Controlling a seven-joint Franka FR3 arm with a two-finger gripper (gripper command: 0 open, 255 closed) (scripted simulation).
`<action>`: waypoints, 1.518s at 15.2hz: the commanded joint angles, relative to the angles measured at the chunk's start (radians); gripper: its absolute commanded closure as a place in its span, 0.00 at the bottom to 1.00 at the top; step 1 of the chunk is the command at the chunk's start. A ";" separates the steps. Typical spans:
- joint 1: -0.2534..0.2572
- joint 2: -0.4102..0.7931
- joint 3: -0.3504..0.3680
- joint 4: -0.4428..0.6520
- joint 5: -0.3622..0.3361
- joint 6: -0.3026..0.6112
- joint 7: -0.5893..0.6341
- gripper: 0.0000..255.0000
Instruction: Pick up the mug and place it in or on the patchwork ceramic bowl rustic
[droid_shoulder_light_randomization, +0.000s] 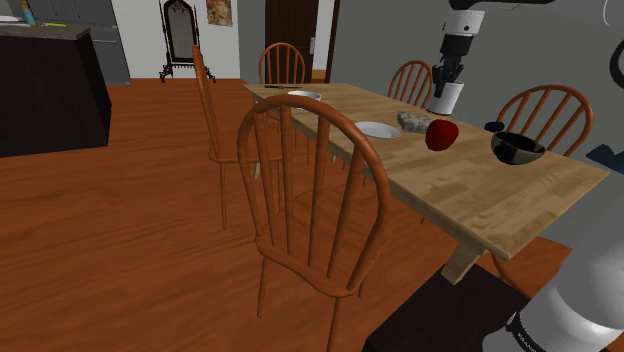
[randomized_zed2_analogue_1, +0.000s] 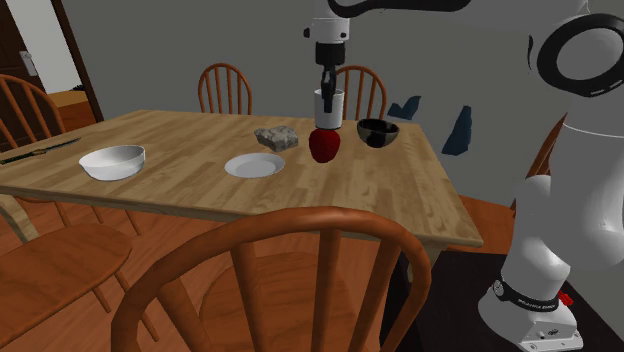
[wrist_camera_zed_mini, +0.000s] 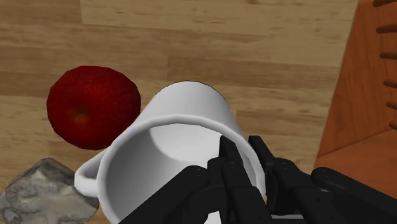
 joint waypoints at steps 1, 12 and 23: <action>-0.022 -0.017 -0.021 -0.016 -0.003 0.002 -0.044 1.00; -0.166 0.032 -0.156 0.055 0.032 -0.010 -0.320 1.00; -0.390 0.253 -0.274 0.337 0.170 -0.091 -0.620 1.00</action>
